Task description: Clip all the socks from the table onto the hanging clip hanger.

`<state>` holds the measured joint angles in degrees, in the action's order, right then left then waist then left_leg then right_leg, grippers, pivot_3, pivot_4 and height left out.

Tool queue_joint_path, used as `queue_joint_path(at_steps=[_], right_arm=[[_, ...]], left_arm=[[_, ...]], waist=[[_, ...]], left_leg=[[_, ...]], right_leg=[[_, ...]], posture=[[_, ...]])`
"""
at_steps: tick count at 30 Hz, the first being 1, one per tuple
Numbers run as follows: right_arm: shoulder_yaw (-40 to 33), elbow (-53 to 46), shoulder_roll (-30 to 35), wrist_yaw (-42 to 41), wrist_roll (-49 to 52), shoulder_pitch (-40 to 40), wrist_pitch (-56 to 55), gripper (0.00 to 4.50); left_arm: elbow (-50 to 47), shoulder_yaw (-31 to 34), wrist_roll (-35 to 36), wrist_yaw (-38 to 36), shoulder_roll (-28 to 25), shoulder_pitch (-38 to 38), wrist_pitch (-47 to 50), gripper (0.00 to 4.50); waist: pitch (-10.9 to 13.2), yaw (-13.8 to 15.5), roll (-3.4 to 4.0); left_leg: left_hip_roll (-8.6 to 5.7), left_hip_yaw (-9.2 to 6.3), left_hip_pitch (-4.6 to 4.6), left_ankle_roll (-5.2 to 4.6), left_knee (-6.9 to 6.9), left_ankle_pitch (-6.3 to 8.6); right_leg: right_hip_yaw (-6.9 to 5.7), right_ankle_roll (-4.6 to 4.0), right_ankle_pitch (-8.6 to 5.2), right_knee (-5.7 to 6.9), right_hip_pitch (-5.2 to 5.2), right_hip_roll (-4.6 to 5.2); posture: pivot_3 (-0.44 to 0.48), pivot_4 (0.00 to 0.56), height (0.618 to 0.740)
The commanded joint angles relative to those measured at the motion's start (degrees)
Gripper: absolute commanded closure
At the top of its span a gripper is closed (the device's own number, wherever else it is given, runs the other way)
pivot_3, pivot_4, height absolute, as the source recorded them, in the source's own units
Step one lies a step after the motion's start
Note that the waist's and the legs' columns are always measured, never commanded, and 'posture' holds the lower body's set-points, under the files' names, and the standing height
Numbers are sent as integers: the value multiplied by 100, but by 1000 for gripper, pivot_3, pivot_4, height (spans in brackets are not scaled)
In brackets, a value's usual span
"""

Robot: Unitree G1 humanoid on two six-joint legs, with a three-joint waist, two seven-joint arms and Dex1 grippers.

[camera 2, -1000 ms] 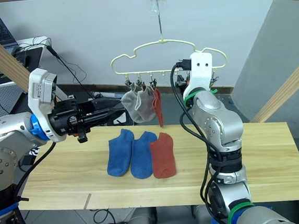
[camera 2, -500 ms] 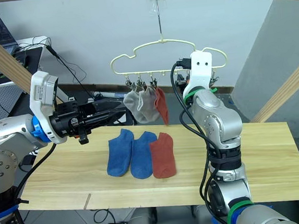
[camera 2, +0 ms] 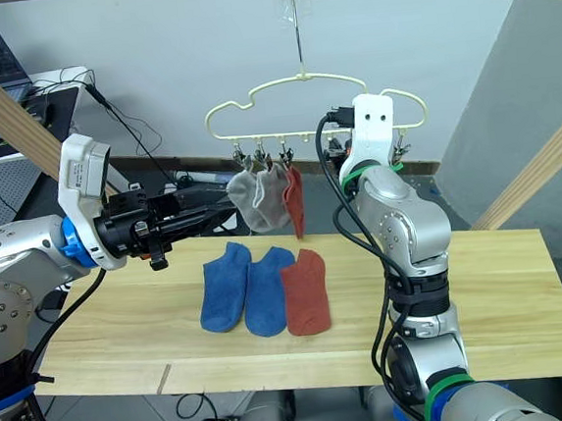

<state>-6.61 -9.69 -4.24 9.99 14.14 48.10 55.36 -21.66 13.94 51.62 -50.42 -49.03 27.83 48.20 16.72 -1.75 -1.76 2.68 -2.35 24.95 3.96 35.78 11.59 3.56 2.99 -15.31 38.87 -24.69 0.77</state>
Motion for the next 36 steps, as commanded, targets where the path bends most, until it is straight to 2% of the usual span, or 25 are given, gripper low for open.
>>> queue_joint_path(at_steps=[1, 3, 4, 9, 12, 15, 22, 23, 28, 33, 36], right_arm=[[49, -131, 26, -17, -58, 129, -97, 4022], [53, -136, 36, -2, -74, 125, -89, 4412], [52, -139, 42, 1, -76, 123, -87, 4462], [9, -175, 78, 26, -73, 129, -55, 4462], [-10, -209, 79, 42, -70, 131, -28, 4462], [-24, -247, 71, 48, -69, 135, -1, 4500], [-52, -313, 38, 76, -49, 187, 44, 4500], [-57, -319, 35, 78, -45, 199, 50, 4500], [-84, -361, 16, 79, -17, 259, 92, 4500], [-115, -390, 2, 89, -13, 305, 139, 4500], [-143, -415, -2, 94, -9, 349, 168, 4500]], left_arm=[[-178, 163, 69, 107, -72, 21, -4, 2759], [-183, 135, 41, 231, -66, 30, 48, 2759], [-185, 114, 38, 291, -71, 38, 93, 2759], [-87, -501, -253, 956, -177, 476, 885, 2759], [-87, -858, -722, 941, 31, 645, 402, 2759], [-55, -1118, -1057, 1013, 190, 622, 201, 2244], [-62, -2104, -1706, 1018, 368, 424, 373, 147], [15, -2285, -1838, 1011, 421, 401, 332, 34], [563, -3146, -2601, 993, 728, 544, 134, 34], [1152, -3736, -3222, 821, 967, 772, 18, 34], [1827, -4082, -3687, 888, 1362, 968, -197, 34]], waist=[[0, 0, 0], [0, 0, 0], [0, 1, 0], [1, 3, -1], [1, 11, -1], [1, 11, -1], [2, 0, -1], [2, 1, -1], [3, 4, 0], [3, 4, 0], [3, 7, 2]], left_leg=[[0, 0, 0, 0, 0, 0], [0, 0, 0, 0, 0, 0], [0, 0, 0, 0, 0, 0], [0, -1, 1, 0, 0, 0], [-1, 0, 1, 0, 1, 0], [-1, 3, 2, 0, 0, 0], [0, 4, 4, 0, -4, 0], [0, 5, 5, 0, -4, 0], [-1, 5, 8, 0, -3, 0], [-1, 6, 38, 0, 1, -1], [-1, 4, 50, 0, 2, -1]], right_leg=[[0, 0, 0, 0, 0, 0], [0, 1, -1, 0, 0, 0], [0, 1, -1, 0, 0, 0], [0, 10, -6, 1, 0, 0], [1, 12, -7, 1, 0, -1], [3, -11, 6, -1, -1, -1], [5, -11, 5, 1, -8, -2], [5, -11, 5, 1, -9, -2], [5, -12, 5, 4, -14, -2], [5, -13, 6, 9, -46, -3], [2, -13, 6, 10, -57, -4]], posture=[[93, 292, 740], [89, 291, 740], [89, 291, 740], [81, 293, 740], [77, 293, 740], [71, 293, 740], [63, 294, 740], [61, 294, 740], [59, 295, 740], [51, 296, 740], [47, 296, 740]])
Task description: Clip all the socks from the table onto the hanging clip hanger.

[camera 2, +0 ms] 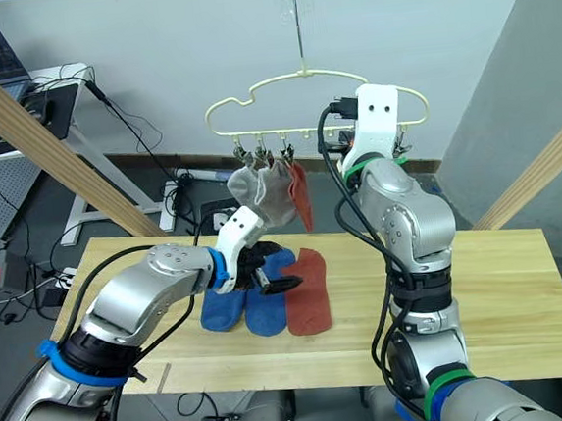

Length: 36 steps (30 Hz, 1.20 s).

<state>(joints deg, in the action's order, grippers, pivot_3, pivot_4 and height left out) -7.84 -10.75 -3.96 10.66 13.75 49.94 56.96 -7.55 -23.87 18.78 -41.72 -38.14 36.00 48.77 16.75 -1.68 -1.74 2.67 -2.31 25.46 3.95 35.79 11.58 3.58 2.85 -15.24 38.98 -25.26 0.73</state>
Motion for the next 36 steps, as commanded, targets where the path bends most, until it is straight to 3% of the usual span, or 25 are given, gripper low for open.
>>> queue_joint_path(at_steps=[1, 8, 23, 36], right_arm=[[-26, -319, -34, 29, 32, 173, 18, 4500], [-54, -340, -63, 49, 39, 224, 63, 4500], [-104, -492, -109, 149, 53, 217, 185, 4500], [-145, -592, -122, 201, 56, 195, 285, 4500]], left_arm=[[607, -381, -536, 15, 384, 198, -315, 34], [1671, -643, -1078, -72, 1148, 379, -481, 34], [2986, -642, -1735, -327, 1865, 637, -504, 34], [3037, -666, -2054, -630, 1912, 579, -560, 3929]], waist=[[0, 0, 0], [1, -14, 2], [1, -14, 2], [2, -19, 3]], left_leg=[[0, 0, 5, 0, 3, 0], [1, -6, 25, -1, 15, 0], [-2, -10, 23, -1, 25, -1], [-2, -11, 23, -1, 24, -1]], right_leg=[[0, 0, 0, -1, -2, 0], [-6, -1, 1, 2, -14, 0], [-9, -1, 1, 8, -6, 2], [-9, -1, 1, 8, -6, 1]], posture=[[45, 296, 740], [41, 301, 740], [18, 318, 740], [8, 325, 740]])
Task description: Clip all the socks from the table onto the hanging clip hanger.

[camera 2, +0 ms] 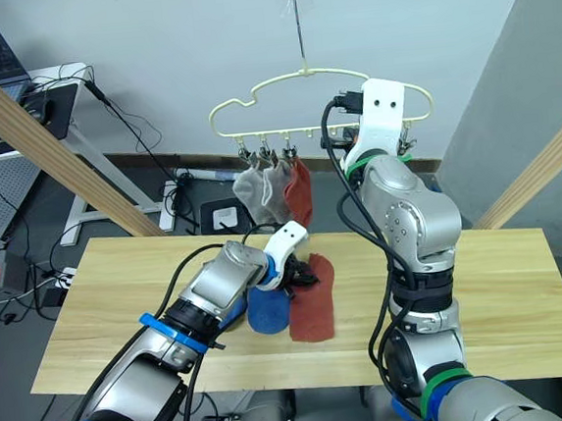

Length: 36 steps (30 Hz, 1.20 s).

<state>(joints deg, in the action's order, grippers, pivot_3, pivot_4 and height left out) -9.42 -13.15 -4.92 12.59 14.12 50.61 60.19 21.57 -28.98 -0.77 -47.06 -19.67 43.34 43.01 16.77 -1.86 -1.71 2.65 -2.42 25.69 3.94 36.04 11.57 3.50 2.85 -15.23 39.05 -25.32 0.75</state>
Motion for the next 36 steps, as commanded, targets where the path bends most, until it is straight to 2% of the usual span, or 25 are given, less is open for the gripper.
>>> queue_joint_path(at_steps=[1, 2, 11, 20, 25, 30, 36], right_arm=[[12, -355, -28, 9, 19, 127, -32, 4500], [10, -358, -30, 9, 19, 124, -26, 4500], [6, -359, -21, -3, 15, 107, -20, 4500], [-29, -370, -41, -47, 93, 111, 84, 4500], [-147, -394, -98, -100, 269, 198, 302, 4500], [-322, -408, -180, -98, 427, 298, 537, 4500], [-635, -414, -342, -11, 586, 489, 775, 4500]], left_arm=[[113, -158, -116, -117, 67, -171, 0, 4193], [93, -158, -133, -128, 67, -191, -14, 4470], [23, 1, -144, -163, 95, -274, -266, 4470], [-903, 1069, 783, -482, 153, -322, -480, 4470], [-1538, 1608, 1283, -472, 188, -324, -255, 4470], [-1847, 1674, 1436, -409, 175, -286, -148, 4470], [-1780, 1752, 1541, -292, 235, -86, -195, 4470]], waist=[[0, 0, 0], [0, 0, 0], [0, -1, 0], [19, -1, 13], [19, -1, 13], [19, -3, 14], [19, -2, 15]], left_leg=[[0, 0, 0, 0, 0, 0], [0, 0, 0, 0, 0, 0], [0, 0, 0, 0, 0, 0], [1, -2, 4, 0, 0, 0], [1, -4, 4, 0, 0, 0], [1, -5, 4, 0, 0, 0], [1, -8, 4, 0, 0, 0]], right_leg=[[0, 0, 0, 0, 0, 0], [0, 0, 0, 0, 0, 0], [0, 0, 0, 0, 0, 0], [-2, 0, 0, -1, -2, 0], [-3, 0, 0, -2, -1, 0], [-4, -1, 0, -1, 0, 0], [-7, -1, 0, -2, -1, 0]], posture=[[8, 325, 740], [8, 325, 740], [6, 325, 740], [9, 322, 740], [11, 319, 740], [12, 317, 740], [8, 314, 740]])
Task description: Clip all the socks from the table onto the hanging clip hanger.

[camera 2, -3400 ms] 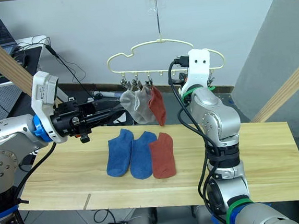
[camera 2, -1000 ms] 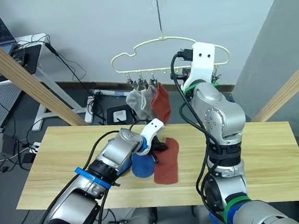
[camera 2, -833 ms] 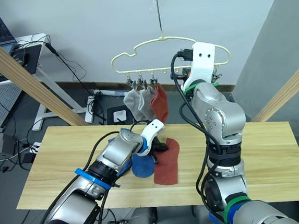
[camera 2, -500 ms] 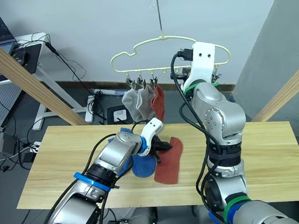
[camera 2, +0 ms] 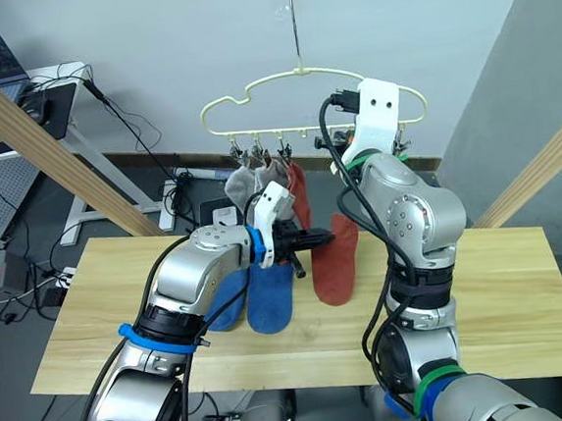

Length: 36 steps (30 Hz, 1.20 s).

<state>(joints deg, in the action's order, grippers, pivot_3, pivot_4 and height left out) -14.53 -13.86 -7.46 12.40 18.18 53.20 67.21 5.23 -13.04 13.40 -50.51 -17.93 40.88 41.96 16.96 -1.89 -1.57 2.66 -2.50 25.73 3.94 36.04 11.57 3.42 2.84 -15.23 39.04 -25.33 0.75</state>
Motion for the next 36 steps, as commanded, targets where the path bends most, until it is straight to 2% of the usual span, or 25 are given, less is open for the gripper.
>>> queue_joint_path(at_steps=[1, 14, 36], right_arm=[[-166, -346, -108, 26, 207, 258, 112, 4500], [-227, -441, -123, 40, 247, 277, 273, 4500], [-178, -525, -100, 10, 226, 185, 302, 4500]], left_arm=[[-128, 180, 134, 86, 80, 195, -128, 4470], [-212, 358, 376, 178, 138, 498, -89, 4470], [245, 517, 360, 214, 188, 848, -368, 4470]], waist=[[0, 0, 0], [0, -7, 0], [0, -15, 0]], left_leg=[[0, 0, 0, 0, 0, 0], [0, -4, 1, 0, -1, 0], [0, -7, 4, 1, -1, 0]], right_leg=[[0, 0, 0, 0, 0, 0], [-4, 0, 0, -1, 0, 0], [-8, 0, 0, -1, -1, 0]], posture=[[6, 313, 740], [3, 304, 740], [0, 299, 740]])
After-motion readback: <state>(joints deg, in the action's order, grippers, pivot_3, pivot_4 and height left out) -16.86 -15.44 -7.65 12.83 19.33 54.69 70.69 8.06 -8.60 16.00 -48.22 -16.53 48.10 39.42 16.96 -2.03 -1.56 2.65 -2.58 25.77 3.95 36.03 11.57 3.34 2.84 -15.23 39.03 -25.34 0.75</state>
